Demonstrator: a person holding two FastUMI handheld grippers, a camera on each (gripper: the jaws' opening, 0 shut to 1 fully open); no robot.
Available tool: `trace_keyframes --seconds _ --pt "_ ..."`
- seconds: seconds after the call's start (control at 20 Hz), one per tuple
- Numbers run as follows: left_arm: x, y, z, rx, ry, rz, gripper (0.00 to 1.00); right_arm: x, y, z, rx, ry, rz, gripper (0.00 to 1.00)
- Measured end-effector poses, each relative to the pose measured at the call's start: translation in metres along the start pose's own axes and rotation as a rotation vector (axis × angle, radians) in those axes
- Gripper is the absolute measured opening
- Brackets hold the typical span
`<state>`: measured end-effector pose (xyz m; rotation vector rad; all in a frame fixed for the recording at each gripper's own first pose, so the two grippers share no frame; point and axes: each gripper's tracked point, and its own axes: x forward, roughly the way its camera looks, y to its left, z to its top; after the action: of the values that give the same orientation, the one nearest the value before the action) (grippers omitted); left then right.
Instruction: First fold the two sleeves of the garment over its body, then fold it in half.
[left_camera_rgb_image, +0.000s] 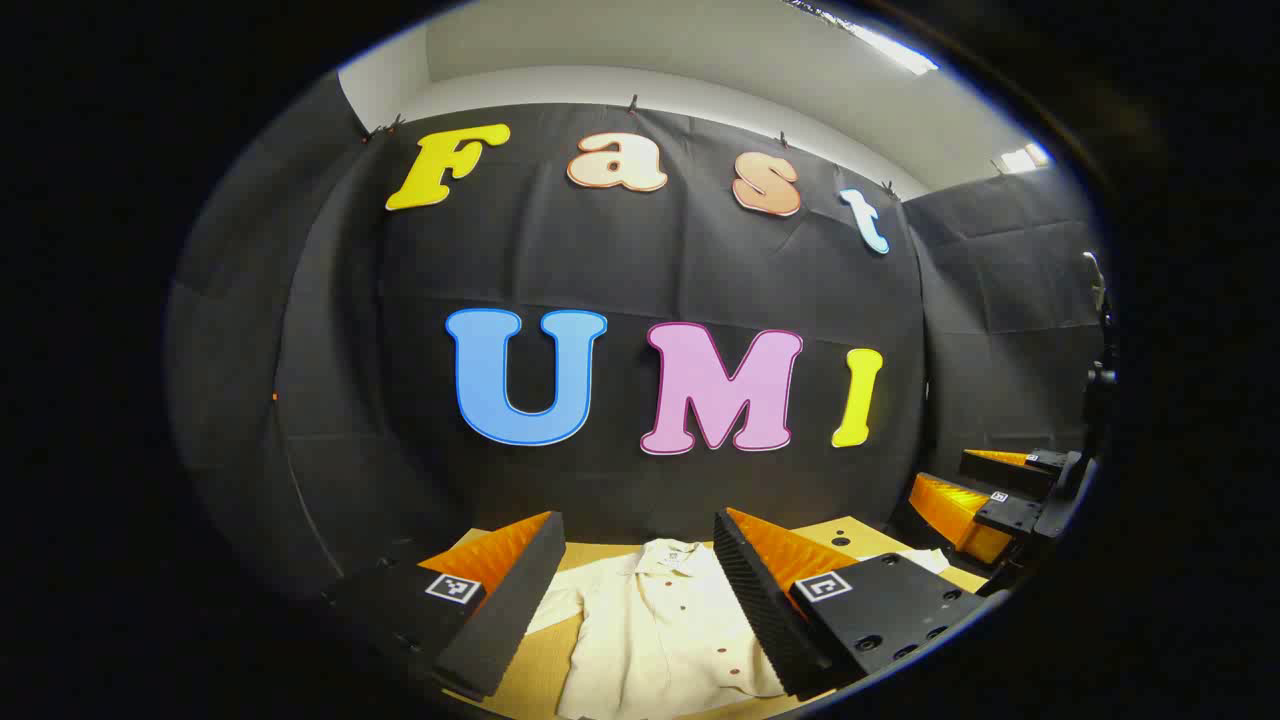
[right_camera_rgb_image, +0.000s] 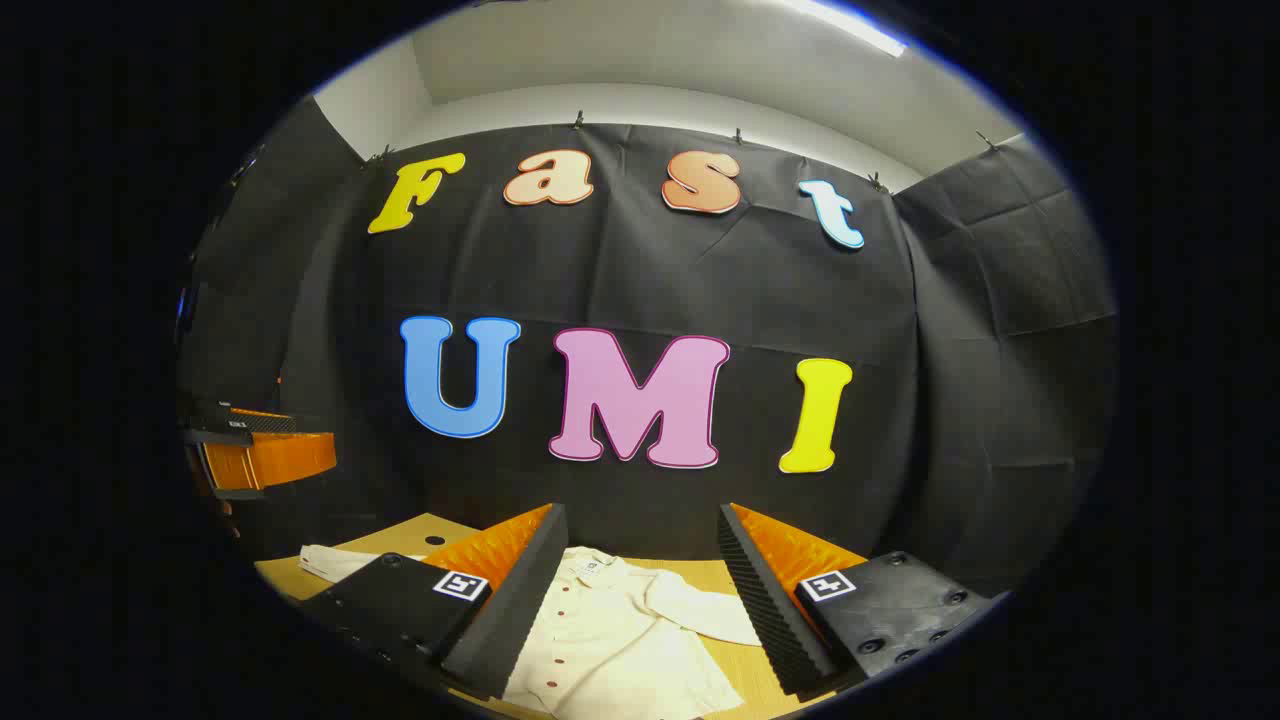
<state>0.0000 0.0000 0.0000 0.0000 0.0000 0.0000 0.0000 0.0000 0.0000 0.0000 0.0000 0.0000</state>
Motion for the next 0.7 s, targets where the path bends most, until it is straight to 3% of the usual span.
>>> trace_keyframes --seconds 0.7 --pt "0.0048 -0.0082 0.0004 0.018 -0.005 -0.007 0.98 0.0024 -0.0060 -0.0005 0.002 -0.001 -0.003 0.96"
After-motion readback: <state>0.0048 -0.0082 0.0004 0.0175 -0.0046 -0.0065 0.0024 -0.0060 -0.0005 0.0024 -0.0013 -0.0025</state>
